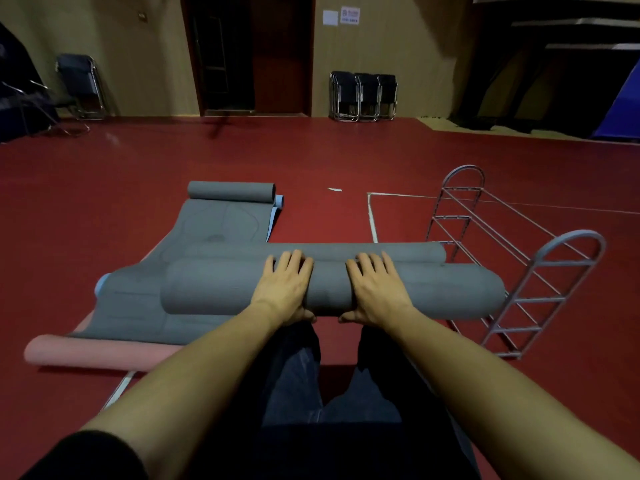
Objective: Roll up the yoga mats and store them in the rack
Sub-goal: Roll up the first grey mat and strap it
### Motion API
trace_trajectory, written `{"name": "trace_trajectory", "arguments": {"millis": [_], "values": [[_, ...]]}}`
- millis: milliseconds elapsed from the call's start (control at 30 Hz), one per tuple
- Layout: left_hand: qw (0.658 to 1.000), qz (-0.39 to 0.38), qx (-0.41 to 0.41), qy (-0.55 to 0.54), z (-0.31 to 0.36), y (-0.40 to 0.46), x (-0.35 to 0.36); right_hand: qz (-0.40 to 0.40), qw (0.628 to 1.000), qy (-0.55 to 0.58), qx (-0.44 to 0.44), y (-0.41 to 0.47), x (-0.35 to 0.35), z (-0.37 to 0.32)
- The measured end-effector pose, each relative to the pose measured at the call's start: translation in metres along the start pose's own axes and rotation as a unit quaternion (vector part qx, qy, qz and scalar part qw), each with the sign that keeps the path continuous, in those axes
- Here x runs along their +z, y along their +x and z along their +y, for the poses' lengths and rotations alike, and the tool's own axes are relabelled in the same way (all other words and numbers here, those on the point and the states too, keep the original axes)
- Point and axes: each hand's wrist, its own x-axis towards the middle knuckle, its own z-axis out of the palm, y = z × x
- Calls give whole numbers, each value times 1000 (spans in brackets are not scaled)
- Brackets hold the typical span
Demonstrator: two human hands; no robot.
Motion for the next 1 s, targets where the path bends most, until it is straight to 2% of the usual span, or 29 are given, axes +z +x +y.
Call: {"name": "trace_trajectory", "arguments": {"millis": [133,400,733,833,1000], "values": [[999,-12,16,-45,-8,4,-6,-40,999,15,-17,4,-13,6],[995,53,80,-32,-15,14,-50,-17,998,-43,-45,1,-61,35],[995,39,86,-42,-28,13,-125,-77,992,-66,-77,11,-158,58],[994,-11,102,-48,-30,2,-134,-122,986,-64,-90,4,-167,50],[971,-165,103,-140,-26,-24,-121,-255,962,37,-90,-15,-143,25]]}}
